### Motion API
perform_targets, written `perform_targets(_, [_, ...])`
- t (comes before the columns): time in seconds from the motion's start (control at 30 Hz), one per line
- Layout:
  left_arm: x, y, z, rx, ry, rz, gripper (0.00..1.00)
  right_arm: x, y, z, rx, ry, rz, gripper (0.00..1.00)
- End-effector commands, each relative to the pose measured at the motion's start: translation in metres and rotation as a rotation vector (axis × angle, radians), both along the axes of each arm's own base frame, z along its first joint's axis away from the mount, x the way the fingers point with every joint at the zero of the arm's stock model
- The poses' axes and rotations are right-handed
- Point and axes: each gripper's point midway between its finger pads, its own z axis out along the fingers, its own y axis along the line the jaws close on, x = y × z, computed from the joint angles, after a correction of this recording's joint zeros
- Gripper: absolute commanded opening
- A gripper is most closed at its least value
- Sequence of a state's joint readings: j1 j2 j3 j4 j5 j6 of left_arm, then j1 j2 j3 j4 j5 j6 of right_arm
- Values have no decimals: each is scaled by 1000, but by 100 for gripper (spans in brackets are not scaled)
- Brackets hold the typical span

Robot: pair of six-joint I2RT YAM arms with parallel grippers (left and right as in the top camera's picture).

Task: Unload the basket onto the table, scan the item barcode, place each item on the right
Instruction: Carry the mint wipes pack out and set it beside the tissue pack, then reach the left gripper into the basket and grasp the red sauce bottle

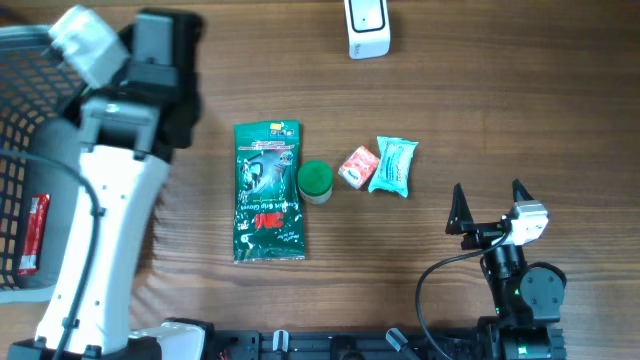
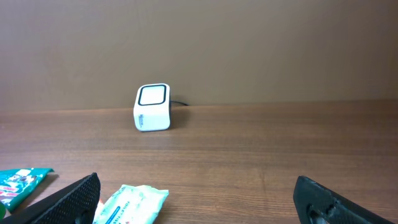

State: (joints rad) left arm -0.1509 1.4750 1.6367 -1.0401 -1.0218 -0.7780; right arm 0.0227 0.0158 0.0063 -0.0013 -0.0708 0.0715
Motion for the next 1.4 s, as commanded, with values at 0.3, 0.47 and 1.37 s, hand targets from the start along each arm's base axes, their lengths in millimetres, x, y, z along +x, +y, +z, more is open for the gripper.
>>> perform_targets(0.3, [-39, 83, -75, -868, -222, 259, 100, 0, 1, 0, 10, 1, 4, 100])
perform_targets(0.47, [-71, 93, -111, -1090, -438, 832, 100, 0, 1, 0, 10, 1, 4, 100])
perform_targets(1.37, [-68, 141, -290, -1046, -148, 1335, 100, 0, 1, 0, 10, 1, 4, 100])
